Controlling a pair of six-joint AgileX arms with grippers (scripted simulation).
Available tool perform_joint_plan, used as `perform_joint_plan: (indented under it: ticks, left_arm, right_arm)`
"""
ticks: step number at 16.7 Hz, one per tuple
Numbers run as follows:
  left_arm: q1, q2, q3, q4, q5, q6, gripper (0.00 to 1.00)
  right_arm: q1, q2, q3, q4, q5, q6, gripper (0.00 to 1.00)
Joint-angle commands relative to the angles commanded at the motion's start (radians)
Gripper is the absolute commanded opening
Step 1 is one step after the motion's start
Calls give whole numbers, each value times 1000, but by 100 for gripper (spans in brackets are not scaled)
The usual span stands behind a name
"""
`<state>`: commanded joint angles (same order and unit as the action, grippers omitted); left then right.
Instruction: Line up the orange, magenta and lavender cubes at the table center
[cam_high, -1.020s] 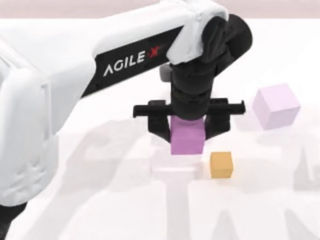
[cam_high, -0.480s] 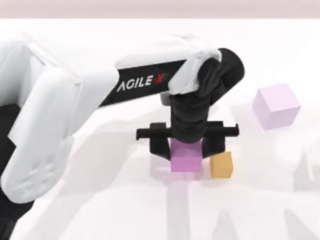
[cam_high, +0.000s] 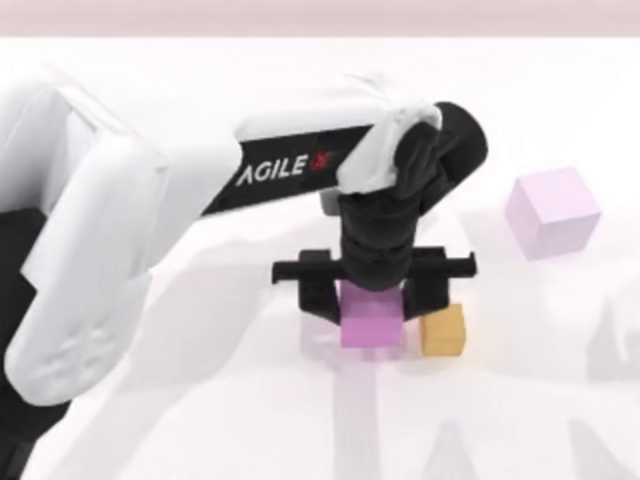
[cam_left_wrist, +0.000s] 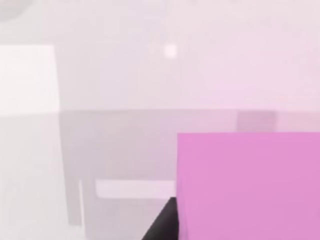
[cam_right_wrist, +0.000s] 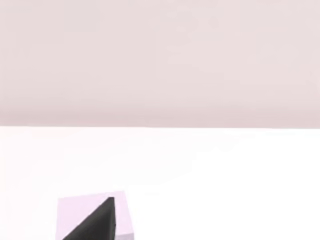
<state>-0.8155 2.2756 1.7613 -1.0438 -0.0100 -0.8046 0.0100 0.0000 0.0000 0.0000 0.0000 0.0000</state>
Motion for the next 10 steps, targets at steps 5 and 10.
perform_joint_plan:
  ticks: [5, 10]
  left_arm:
    - [0, 0, 0, 0, 0, 0, 68]
    - [0, 0, 0, 0, 0, 0, 100]
  right_arm:
    - [0, 0, 0, 0, 0, 0, 100]
    - [0, 0, 0, 0, 0, 0, 100]
